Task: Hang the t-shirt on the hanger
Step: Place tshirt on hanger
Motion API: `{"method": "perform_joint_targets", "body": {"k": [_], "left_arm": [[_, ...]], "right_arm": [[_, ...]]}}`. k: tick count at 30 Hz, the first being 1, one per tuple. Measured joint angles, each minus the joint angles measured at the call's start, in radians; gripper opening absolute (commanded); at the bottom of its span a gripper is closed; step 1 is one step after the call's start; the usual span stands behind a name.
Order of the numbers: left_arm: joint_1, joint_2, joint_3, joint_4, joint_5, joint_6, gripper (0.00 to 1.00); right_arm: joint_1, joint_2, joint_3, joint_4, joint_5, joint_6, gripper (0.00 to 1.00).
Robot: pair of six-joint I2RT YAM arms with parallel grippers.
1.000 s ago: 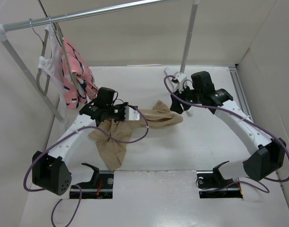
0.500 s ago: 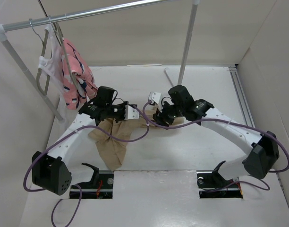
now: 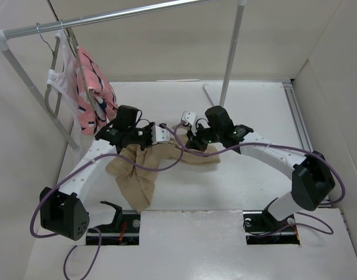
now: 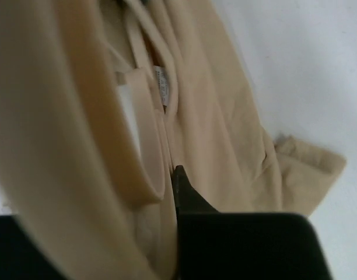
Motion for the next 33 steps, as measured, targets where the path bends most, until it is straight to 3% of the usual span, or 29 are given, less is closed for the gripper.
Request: {"method": "perform_joint_targets", "body": {"k": [8,11,15,16,17,19,20,27,33], "left_arm": [[0.025,0.013,0.033,0.032,0.063,-0.04,0.0],[0.038,0.015,0.039,0.049,0.068,-0.037,0.07],[0.043,0.024,0.039,0.056,0.051,-0.001,0.31],[0.047,0.027,0.039,0.059,0.044,0.004,0.47],[0.048,0.031,0.039,0.066,0.039,0.005,0.54],[0.053,0.038,0.039,0.092,0.035,-0.011,0.9],[0.053,0.041,0.039,0.111,0.035,-0.032,1.0],[0.053,0.046,0.075,0.257,0.045,-0.237,1.0],[0.052,0.006,0.095,0.301,0.076,-0.259,1.0]], "right_arm": [[-0.083,-0.158,-0.151,0.003,-0.025,0.0,0.0],[-0.142,-0.264,-0.164,-0.045,-0.022,-0.015,0.0],[-0.167,-0.381,-0.155,-0.151,-0.018,-0.038,0.0],[-0.174,-0.397,-0.142,-0.19,-0.011,-0.041,0.0],[-0.178,-0.406,-0.127,-0.223,-0.003,-0.044,0.0],[-0.185,-0.41,-0.078,-0.304,0.017,-0.049,0.0],[-0.186,-0.406,-0.048,-0.341,0.027,-0.05,0.0],[-0.152,-0.357,0.262,-0.587,0.093,-0.055,0.0],[-0.148,-0.333,0.414,-0.698,0.093,-0.049,0.0]]}}
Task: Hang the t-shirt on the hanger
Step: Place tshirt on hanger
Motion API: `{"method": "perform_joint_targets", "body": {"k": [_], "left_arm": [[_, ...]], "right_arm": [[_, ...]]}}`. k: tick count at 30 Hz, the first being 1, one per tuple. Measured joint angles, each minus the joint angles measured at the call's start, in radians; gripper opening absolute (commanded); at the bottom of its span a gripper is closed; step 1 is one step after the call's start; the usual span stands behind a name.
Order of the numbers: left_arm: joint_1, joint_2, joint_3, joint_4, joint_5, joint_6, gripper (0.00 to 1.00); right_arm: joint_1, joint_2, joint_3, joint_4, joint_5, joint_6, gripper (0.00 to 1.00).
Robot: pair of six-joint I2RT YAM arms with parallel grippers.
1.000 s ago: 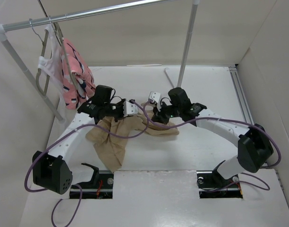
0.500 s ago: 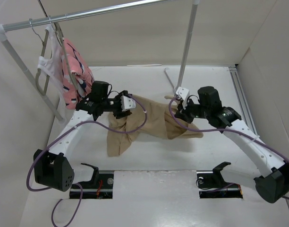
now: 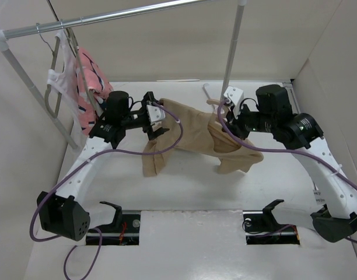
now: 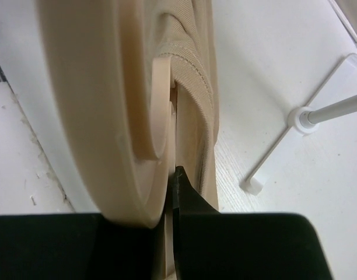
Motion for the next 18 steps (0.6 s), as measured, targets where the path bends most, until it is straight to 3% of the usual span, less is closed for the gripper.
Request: {"method": "perform_joint_targets", "body": {"k": [4,8,16,18], "left_arm": [[-0.003,-0.011,0.0,-0.018,-0.018,-0.005,1.0],[-0.024,-0.01,-0.002,-0.141,0.004,0.054,1.0],[-0.195,-0.032,-0.114,-0.191,-0.066,0.076,1.0],[-0.211,-0.034,-0.146,-0.166,-0.119,0.045,0.93]], "right_arm": [[0.002,0.002,0.031,-0.034,0.0,0.021,0.0],[0.003,0.005,0.051,-0.056,0.0,0.043,0.0],[0.033,0.026,0.09,-0.048,-0.002,0.098,0.0],[0.052,0.032,0.09,-0.038,-0.003,0.111,0.0]]}}
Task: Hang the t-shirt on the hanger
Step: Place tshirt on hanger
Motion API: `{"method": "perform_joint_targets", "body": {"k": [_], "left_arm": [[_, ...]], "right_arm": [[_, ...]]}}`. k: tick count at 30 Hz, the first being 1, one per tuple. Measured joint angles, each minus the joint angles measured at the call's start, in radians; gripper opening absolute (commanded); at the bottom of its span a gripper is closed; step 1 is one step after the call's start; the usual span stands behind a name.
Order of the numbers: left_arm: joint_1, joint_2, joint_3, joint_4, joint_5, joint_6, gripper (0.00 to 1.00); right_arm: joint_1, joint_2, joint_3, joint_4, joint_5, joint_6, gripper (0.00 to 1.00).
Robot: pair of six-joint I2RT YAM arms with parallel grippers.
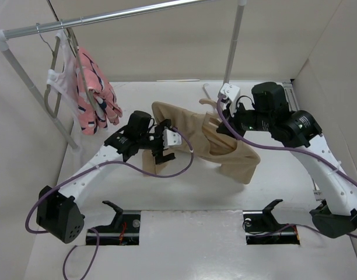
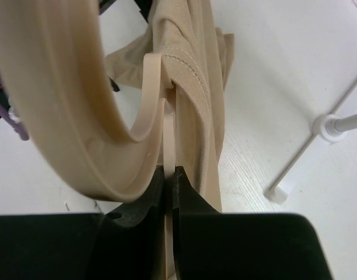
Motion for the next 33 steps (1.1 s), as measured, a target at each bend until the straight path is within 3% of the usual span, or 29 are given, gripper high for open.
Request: {"method": "perform_joint_targets", "body": {"k": [1,2,3,6,18,33], "left_arm": [[-0.006,0.001,-0.009,0.014,-0.024,-0.014,0.85],[-0.009,0.002,-0.014,0.027,-0.049,-0.027,0.7],[-0.012,0.003,-0.015,0.037,-0.069,-0.037,0.4],[-0.013,0.013,-0.015,0.082,-0.117,-0.067,0.0],[-0.003,-0.011,-0.002,0.118,-0.17,-0.08,0.0],[0.056,-0.049,0.2,0.321,-0.301,-0.128,0.0]], "right_arm": [[0.009,0.003,0.0,0.002,0.0,0.005,0.0],[0.016,0.006,0.0,0.003,0.0,0.009,0.0],[0.019,0.009,0.0,0.005,0.0,0.013,0.0],[0.022,0.008,-0.004,0.011,0.001,0.021,0.0],[-0.064,-0.043,-0.167,0.047,0.011,0.028,0.0],[-0.124,-0.038,-0.297,0.011,0.014,-0.067,0.0]]}}
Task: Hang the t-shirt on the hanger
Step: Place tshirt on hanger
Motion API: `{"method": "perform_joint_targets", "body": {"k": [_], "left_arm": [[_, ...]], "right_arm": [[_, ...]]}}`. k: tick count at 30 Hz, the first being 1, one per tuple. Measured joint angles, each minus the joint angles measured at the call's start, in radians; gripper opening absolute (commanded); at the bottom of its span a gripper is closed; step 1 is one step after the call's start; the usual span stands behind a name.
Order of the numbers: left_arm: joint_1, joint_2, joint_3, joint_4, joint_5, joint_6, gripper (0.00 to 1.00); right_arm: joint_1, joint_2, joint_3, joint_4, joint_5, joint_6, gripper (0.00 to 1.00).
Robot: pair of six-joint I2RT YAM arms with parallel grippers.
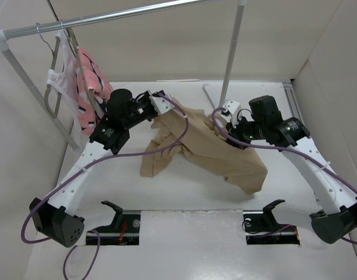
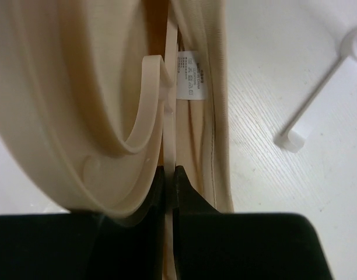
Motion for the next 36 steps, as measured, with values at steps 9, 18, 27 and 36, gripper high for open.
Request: {"method": "perform_joint_targets", "body": {"k": [9,18,27,36], "left_arm": [[0.005,0.067,0.025,-0.082,-0.011,0.021,0.0],[0.005,0.054,0.016,-0.112,-0.013,0.035,0.0],[0.005,-0.097,-0.05,-0.039,0.026,-0.004,0.0],[0.005,-0.076,-0.068,-0.071,0.036,-0.003,0.0]], "right_arm": [[0.034,-0.129,0.018,0.008,-0.076,-0.053,0.0],[0.024,-0.128,0.079,-0.003,0.0,-0.054,0.0],[0.0,-0.07,0.088,-0.029,0.054,-0.054,0.0],[0.0,-0.11,0.113,-0.032,0.039,-0.054,0.0]]}}
